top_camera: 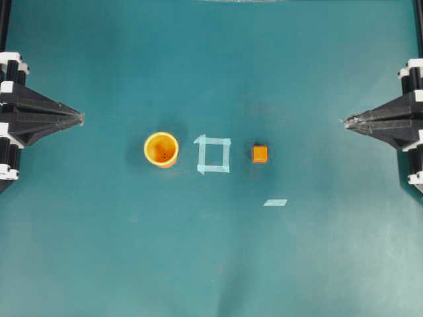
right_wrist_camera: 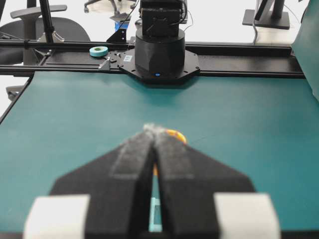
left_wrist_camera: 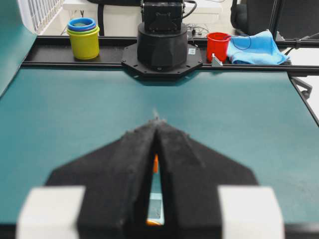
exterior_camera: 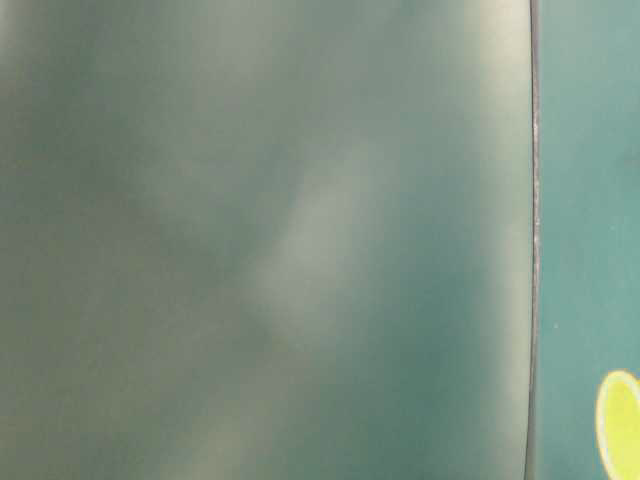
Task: Move the cup to the right with left arm.
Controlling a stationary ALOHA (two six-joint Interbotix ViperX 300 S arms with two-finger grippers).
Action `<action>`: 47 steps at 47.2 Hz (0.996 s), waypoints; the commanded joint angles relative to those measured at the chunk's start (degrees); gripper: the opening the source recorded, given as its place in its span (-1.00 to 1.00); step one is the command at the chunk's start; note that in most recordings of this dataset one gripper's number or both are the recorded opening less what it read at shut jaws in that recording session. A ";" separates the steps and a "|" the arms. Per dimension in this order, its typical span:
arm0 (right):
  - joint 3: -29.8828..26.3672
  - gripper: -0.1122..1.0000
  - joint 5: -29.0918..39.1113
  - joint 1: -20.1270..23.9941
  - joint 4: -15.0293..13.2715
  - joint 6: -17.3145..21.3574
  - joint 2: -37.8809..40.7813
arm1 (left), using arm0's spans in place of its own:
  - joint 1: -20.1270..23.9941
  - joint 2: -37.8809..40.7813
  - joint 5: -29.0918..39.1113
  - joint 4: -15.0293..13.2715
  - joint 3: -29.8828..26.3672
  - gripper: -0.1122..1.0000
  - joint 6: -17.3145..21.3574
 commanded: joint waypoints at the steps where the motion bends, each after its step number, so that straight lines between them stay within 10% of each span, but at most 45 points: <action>1: -2.29 -0.81 -0.18 -0.09 0.18 0.00 0.62 | -0.09 0.44 3.43 0.09 -0.79 -0.81 -0.70; 39: -2.90 -0.80 2.02 -0.09 0.00 -0.09 0.88 | -0.09 3.25 11.78 0.09 -0.88 -0.79 -1.14; 47: -2.81 -0.80 2.29 -0.09 0.09 -0.09 0.88 | -0.09 4.31 11.69 0.09 -0.44 -0.37 -1.14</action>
